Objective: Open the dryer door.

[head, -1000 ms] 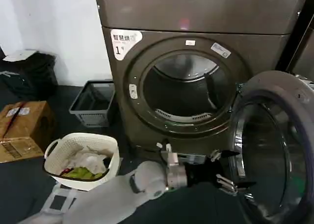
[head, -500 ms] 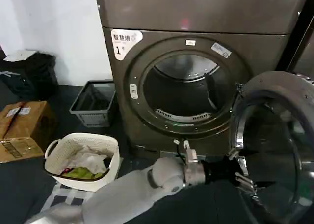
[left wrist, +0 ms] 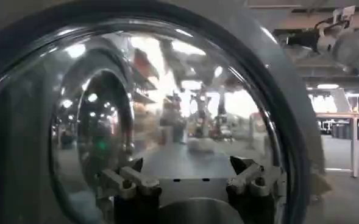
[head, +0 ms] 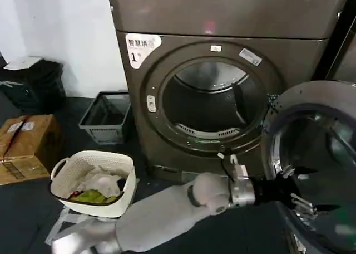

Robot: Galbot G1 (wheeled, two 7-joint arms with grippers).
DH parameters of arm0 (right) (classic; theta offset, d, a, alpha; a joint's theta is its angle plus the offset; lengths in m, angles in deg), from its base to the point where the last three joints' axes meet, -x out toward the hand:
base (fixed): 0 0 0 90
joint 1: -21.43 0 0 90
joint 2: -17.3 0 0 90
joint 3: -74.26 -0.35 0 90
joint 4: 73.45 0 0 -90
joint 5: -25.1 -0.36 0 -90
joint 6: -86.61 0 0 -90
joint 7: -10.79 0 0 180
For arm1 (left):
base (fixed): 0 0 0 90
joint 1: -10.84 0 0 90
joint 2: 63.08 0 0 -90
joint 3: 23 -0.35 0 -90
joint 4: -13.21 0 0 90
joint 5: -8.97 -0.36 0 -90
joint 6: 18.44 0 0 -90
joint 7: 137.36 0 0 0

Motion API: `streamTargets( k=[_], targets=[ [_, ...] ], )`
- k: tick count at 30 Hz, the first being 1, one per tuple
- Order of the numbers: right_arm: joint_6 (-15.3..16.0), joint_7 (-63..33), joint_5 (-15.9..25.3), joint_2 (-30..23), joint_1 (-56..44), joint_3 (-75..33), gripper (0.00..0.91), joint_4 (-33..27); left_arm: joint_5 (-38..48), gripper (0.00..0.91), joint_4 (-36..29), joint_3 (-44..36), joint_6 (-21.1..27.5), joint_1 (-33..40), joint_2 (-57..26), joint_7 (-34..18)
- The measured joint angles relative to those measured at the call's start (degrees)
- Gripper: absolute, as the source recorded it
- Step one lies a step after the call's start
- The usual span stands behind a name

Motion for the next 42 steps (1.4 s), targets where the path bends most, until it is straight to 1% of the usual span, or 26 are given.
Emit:
streamTargets(
  k=[6, 20, 25, 37, 42],
  targets=[
    [0.9, 0.3, 0.2, 0.1, -0.3, -1.4, 0.907, 0.2, -0.8, 0.907, 2.6, -1.3, -1.7, 1.4, 3.0, -0.3],
    [0.7, 1.6, -0.5, 0.5, -2.3, -5.2, 0.907, 0.7, -3.4, 0.907, 11.0, -2.4, -3.8, 4.0, 10.2, -1.0],
    [0.3, 2.2, -0.8, 0.6, -2.3, -5.7, 0.907, 0.9, -6.5, 0.907, 13.4, -2.3, -3.5, 4.2, 10.3, -1.9],
    [-0.1, 2.6, -0.9, 0.7, -2.0, -5.3, 0.907, 0.7, -11.0, 0.907, 19.3, -2.5, -7.2, 4.4, 10.3, -3.3],
    [-0.2, 2.6, -0.9, 0.9, -2.0, -5.3, 0.907, 0.6, -11.1, 0.907, 21.7, -2.3, -7.9, 4.5, 10.3, -4.0]
  ],
)
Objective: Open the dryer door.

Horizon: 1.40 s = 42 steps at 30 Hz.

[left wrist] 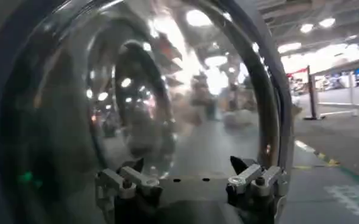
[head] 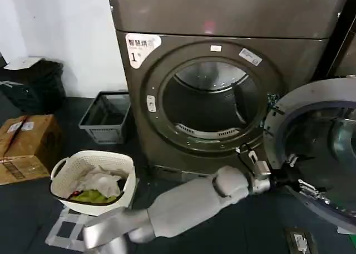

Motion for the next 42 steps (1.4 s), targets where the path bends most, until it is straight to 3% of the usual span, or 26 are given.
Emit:
streamTargets(
  k=[18, 33, 42],
  targets=[
    [-0.4, 0.4, 0.0, 0.1, 0.0, -0.1, 0.907, -0.4, 1.3, 0.907, 2.1, 0.2, 0.3, 0.3, 0.0, 0.1],
    [-0.7, 1.2, 0.2, 1.0, 1.0, 0.3, 0.907, -0.7, 4.8, 0.907, -3.6, -0.3, 1.2, 0.7, 0.0, -0.9],
    [-1.6, 2.1, 0.3, 1.9, 1.2, 0.2, 0.907, -1.5, 4.0, 0.907, -10.8, -2.9, -2.8, 2.3, 0.0, -4.7]
  ],
)
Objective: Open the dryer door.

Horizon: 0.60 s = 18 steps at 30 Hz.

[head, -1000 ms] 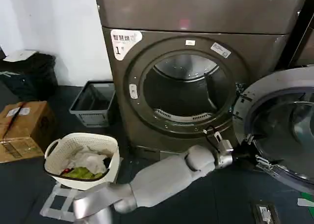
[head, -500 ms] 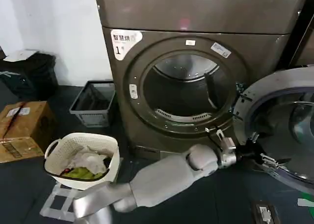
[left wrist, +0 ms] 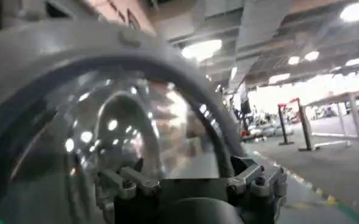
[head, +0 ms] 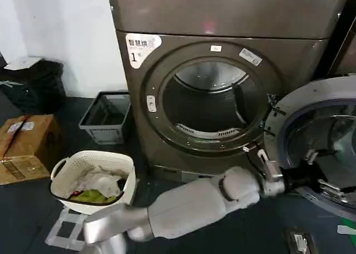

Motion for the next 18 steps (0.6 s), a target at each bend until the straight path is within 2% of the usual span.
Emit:
streamTargets(
  k=[11, 18],
  targets=[
    [0.0, 0.4, 0.3, 1.4, 0.8, 0.8, 0.907, -0.6, 2.1, 0.907, -8.0, -0.2, -5.4, 2.1, -11.5, -0.1],
    [-0.1, 0.7, 0.3, 1.9, 0.7, 0.5, 0.907, -0.7, 2.0, 0.907, -11.9, -0.7, -6.2, 3.2, -18.4, -0.4]
  ],
)
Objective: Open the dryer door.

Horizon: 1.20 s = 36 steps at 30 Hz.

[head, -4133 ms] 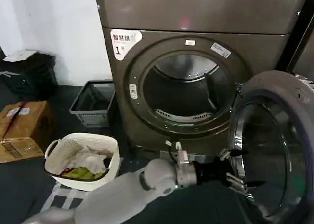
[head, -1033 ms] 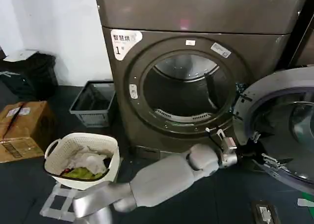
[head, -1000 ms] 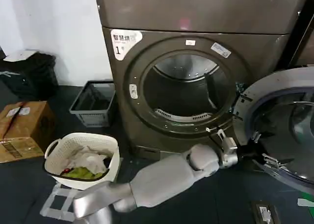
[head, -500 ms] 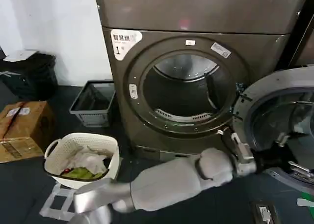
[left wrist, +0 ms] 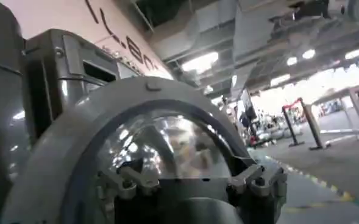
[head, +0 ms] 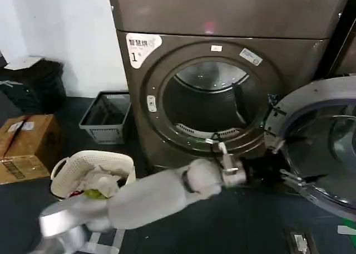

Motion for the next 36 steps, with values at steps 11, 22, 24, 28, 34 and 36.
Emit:
streamTargets(
  k=[11, 22, 24, 28, 34, 36],
  targets=[
    [0.0, 0.8, 1.3, 0.3, 0.0, -0.2, 0.907, 0.2, 1.7, 0.907, -7.1, -2.7, -0.7, 2.9, -12.3, -2.3],
    [0.3, 1.1, 1.5, 0.9, 0.4, -0.9, 0.907, 0.8, -1.4, 0.907, -13.5, -8.7, 3.2, 7.2, -28.9, -5.1],
    [0.3, 1.1, 1.6, 0.9, 0.5, -0.8, 0.907, 0.9, -0.9, 0.907, -14.3, -9.8, 5.3, 7.9, -31.5, -6.1],
    [0.1, 1.3, 1.7, 0.9, 0.2, -1.6, 0.907, 0.9, -0.9, 0.907, -16.4, -12.5, 7.2, 10.1, -37.1, -5.8],
    [0.3, 1.2, 1.2, 0.8, 0.3, -1.6, 0.907, 0.9, -3.3, 0.907, -17.5, -14.6, 8.6, 12.9, -45.1, -2.5],
    [0.4, 1.2, 1.2, 0.5, 0.4, -1.3, 0.907, 1.2, -4.3, 0.907, -18.3, -14.6, 8.9, 13.4, -47.5, -1.7]
  ],
)
